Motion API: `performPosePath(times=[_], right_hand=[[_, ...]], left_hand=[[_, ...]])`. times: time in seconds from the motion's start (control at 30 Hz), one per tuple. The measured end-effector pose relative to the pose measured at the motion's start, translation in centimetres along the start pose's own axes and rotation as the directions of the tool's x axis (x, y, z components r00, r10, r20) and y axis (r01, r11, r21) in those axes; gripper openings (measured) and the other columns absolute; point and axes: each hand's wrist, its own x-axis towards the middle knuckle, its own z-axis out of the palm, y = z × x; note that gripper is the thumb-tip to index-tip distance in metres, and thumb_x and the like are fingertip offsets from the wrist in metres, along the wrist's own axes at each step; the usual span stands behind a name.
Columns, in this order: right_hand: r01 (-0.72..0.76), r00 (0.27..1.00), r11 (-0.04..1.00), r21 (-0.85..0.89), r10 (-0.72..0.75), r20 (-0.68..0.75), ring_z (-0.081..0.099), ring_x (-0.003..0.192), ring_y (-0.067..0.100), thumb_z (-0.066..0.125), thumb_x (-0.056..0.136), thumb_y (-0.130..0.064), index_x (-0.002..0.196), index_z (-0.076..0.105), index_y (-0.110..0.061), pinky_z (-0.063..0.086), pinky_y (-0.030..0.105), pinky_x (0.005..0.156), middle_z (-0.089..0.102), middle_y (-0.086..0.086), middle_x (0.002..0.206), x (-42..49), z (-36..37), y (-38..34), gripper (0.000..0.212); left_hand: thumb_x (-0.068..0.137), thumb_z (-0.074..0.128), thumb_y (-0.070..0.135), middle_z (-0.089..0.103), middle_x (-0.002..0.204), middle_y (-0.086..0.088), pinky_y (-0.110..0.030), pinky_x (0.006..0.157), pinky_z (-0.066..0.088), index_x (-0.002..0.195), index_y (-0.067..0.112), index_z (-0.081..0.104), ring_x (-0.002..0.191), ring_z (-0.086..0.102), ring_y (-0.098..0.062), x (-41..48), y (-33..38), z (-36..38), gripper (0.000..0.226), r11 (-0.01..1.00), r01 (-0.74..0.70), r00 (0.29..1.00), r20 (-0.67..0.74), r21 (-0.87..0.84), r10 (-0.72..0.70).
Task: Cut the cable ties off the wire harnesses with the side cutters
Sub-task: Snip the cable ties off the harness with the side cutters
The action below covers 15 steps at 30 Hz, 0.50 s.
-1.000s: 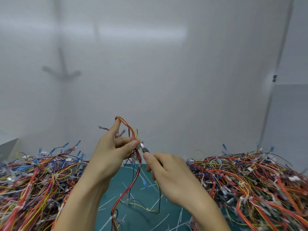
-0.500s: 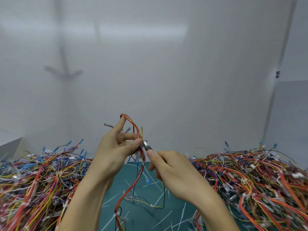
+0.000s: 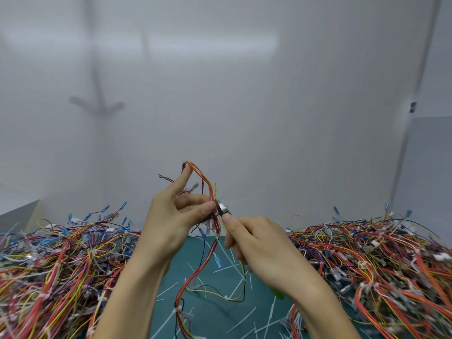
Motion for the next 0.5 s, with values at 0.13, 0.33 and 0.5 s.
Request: performPosePath(times=[0.13,0.33,0.5], right_hand=[[-0.013,1.0,1.0,0.025,0.012,0.008,0.056,0.058,0.013,0.039,0.097,-0.061,0.067,0.064,-0.019,0.053,0.04,0.069,0.059,-0.002,0.057,0.01,-0.12,0.08,0.057],[-0.065,0.997,0.997,0.046,0.063,0.037,0.059,0.055,0.006,0.038,0.096,-0.063,0.071,0.067,-0.018,0.058,0.043,0.075,0.066,-0.002,0.06,-0.04,-0.24,0.19,0.059],[-0.065,0.998,0.997,0.044,0.065,0.016,0.06,0.056,0.004,0.037,0.095,-0.065,0.072,0.067,-0.02,0.058,0.044,0.075,0.066,-0.002,0.062,0.03,-0.1,0.1,0.059]], left_hand=[[0.074,0.075,0.006,0.077,0.084,-0.004,-0.019,0.074,0.057,0.152,0.021,0.032,0.081,0.072,-0.01,0.07,-0.12,0.11,0.09,1.0,-0.009,1.0,-0.017,-0.024,0.009],[0.078,0.074,0.003,0.077,0.085,-0.004,-0.016,0.075,0.056,0.152,0.018,0.031,0.106,0.068,-0.02,0.1,-0.13,0.4,0.087,0.998,-0.018,0.999,-0.045,-0.059,0.015],[0.072,0.077,0.012,0.077,0.085,-0.001,-0.014,0.07,0.055,0.152,0.017,0.031,0.075,0.071,-0.008,0.05,-0.04,0.42,0.093,0.999,-0.023,0.999,-0.028,-0.04,0.022]])
